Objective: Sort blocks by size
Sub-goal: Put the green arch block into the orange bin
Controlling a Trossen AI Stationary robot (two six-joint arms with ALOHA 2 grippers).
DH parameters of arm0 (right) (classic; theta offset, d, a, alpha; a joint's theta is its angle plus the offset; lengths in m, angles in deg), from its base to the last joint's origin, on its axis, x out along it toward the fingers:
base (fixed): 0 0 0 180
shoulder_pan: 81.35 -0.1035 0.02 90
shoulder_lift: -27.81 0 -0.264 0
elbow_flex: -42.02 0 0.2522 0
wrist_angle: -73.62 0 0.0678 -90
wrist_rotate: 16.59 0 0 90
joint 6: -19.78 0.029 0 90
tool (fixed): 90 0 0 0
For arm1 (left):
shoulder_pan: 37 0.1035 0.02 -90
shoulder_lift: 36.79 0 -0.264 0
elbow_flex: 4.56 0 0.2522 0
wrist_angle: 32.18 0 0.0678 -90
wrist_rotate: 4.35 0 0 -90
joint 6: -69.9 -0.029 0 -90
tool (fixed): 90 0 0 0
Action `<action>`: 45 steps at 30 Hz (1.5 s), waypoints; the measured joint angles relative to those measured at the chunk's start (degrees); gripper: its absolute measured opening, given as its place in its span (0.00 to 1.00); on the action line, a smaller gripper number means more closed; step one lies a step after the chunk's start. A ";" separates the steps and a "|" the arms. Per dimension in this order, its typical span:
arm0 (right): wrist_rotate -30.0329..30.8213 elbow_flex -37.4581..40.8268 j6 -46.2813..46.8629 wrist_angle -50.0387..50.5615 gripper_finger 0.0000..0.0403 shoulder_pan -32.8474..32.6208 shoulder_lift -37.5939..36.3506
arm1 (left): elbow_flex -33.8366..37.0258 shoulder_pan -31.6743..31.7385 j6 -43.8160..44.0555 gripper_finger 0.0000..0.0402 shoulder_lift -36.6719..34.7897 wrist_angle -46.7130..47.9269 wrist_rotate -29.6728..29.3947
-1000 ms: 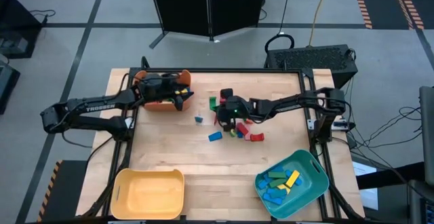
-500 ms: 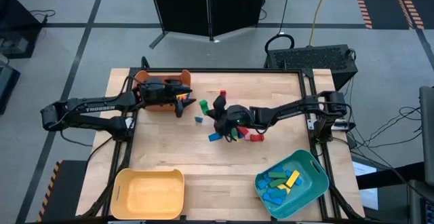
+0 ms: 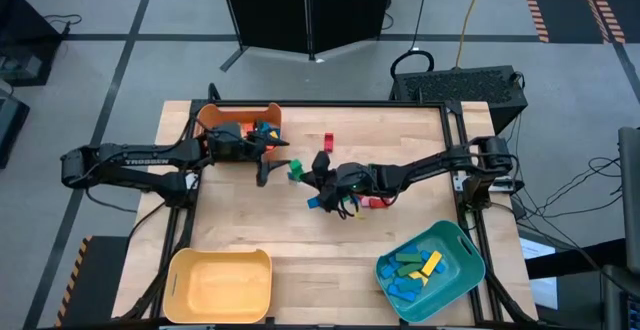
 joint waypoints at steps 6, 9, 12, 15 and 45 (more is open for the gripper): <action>2.37 0.00 -0.61 -0.09 0.07 -1.20 -1.29 | -0.04 0.05 -1.17 0.63 0.00 -0.71 -1.02; 6.24 -0.19 -1.56 -1.05 0.07 -1.68 -2.79 | 0.01 0.83 -1.20 0.63 -0.33 0.39 0.06; 9.54 -0.30 -1.62 -1.00 0.07 -1.76 -4.08 | 0.09 1.05 -0.70 0.63 -0.69 0.18 4.26; 8.48 -0.11 -0.71 0.81 0.07 -1.45 -4.37 | 0.09 1.08 1.52 0.63 -0.87 -2.53 8.37; 0.65 -0.09 -3.50 -4.39 0.06 -3.22 -4.61 | 0.04 1.21 8.72 0.63 10.75 -25.03 24.62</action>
